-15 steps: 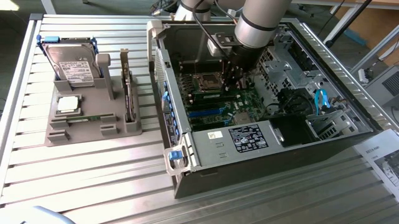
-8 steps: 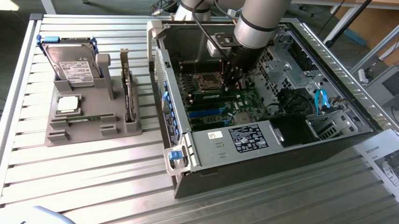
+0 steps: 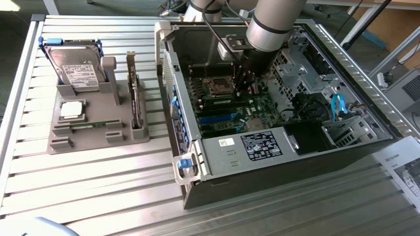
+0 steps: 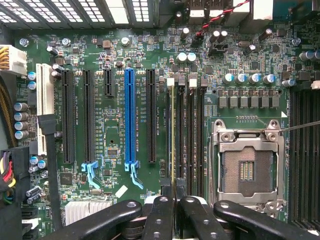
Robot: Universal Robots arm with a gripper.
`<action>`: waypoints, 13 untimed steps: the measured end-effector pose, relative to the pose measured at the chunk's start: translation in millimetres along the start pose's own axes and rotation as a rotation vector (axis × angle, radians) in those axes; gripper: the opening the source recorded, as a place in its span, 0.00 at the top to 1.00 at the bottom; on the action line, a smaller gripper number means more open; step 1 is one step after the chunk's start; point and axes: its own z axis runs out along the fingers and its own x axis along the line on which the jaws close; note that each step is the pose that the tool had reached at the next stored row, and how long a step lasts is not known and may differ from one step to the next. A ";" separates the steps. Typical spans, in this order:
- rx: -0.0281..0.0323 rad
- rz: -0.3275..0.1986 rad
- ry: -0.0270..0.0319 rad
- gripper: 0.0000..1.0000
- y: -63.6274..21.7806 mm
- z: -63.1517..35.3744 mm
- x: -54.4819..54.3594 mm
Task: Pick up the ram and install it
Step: 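Insert the ram into the slot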
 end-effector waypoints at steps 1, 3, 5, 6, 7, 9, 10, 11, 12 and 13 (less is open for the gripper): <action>0.0001 0.000 -0.0003 0.88 -0.1 0.1 -0.1; 0.0001 0.000 -0.0001 0.88 -0.1 0.1 -0.3; 0.0000 0.000 0.0000 0.88 -0.1 0.1 -0.4; 0.0000 0.000 0.0000 0.88 -0.1 0.1 -0.4; 0.0000 0.000 0.0000 0.88 -0.1 0.1 -0.5; 0.0000 0.000 0.0000 0.88 -0.1 0.1 -0.5; 0.0000 0.000 0.0001 0.88 -0.1 0.1 -0.5; 0.0000 0.000 0.0001 0.88 -0.1 0.4 -0.5; 0.0000 0.000 0.0000 0.88 -0.1 0.6 -0.5; 0.0000 0.000 0.0000 0.88 -0.1 0.8 -0.5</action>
